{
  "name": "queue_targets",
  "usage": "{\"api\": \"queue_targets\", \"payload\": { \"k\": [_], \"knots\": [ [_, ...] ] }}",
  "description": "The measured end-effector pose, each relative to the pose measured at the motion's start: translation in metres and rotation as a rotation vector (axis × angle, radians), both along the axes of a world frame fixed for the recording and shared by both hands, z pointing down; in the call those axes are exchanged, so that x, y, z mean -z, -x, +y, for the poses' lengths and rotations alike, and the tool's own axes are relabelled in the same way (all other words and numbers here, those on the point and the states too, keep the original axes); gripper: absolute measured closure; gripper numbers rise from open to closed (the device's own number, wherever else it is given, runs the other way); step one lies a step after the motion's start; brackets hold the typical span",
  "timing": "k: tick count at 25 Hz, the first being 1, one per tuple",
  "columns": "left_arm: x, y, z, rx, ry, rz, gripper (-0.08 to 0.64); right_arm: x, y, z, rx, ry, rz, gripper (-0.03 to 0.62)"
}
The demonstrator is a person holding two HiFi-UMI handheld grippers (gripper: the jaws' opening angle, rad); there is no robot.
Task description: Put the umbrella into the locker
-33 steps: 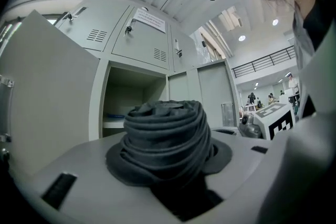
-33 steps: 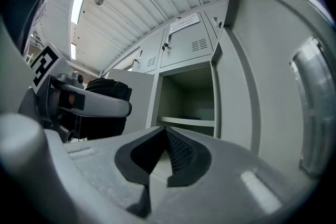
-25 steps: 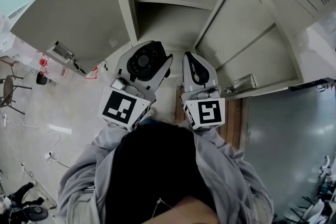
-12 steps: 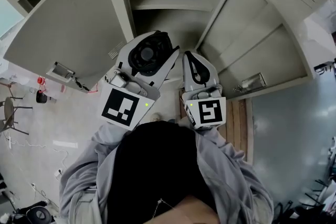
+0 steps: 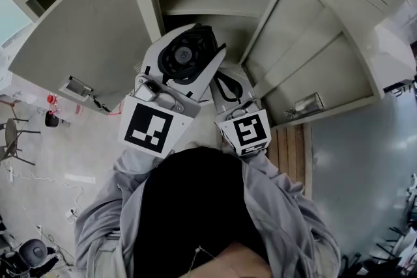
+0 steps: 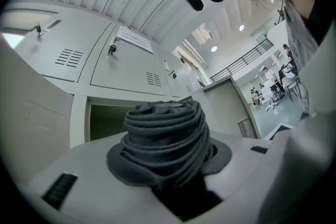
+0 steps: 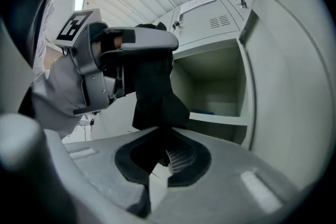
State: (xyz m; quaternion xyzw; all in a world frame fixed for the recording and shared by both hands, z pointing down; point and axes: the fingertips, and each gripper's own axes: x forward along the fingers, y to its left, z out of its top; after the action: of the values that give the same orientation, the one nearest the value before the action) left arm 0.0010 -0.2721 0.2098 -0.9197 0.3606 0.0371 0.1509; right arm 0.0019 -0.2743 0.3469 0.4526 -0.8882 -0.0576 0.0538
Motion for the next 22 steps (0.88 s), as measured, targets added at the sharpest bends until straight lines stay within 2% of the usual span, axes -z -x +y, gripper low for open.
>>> {"api": "queue_targets", "payload": {
  "k": [4,8,15,22],
  "knots": [
    [0.008,0.002,0.004,0.022,-0.007,0.026,0.369,-0.013,0.007,0.003,0.05,0.041,0.038,0.589],
    [0.024,0.002,0.01,0.012,-0.042,0.049,0.37,-0.014,0.012,0.005,0.087,0.041,0.058,0.589],
    [0.042,-0.002,0.022,0.01,-0.098,0.071,0.37,-0.008,0.025,0.004,0.131,-0.026,0.133,0.589],
    [0.059,-0.002,0.033,0.024,-0.173,0.059,0.37,0.016,0.025,-0.009,0.097,-0.109,0.177,0.589]
  ]
}}
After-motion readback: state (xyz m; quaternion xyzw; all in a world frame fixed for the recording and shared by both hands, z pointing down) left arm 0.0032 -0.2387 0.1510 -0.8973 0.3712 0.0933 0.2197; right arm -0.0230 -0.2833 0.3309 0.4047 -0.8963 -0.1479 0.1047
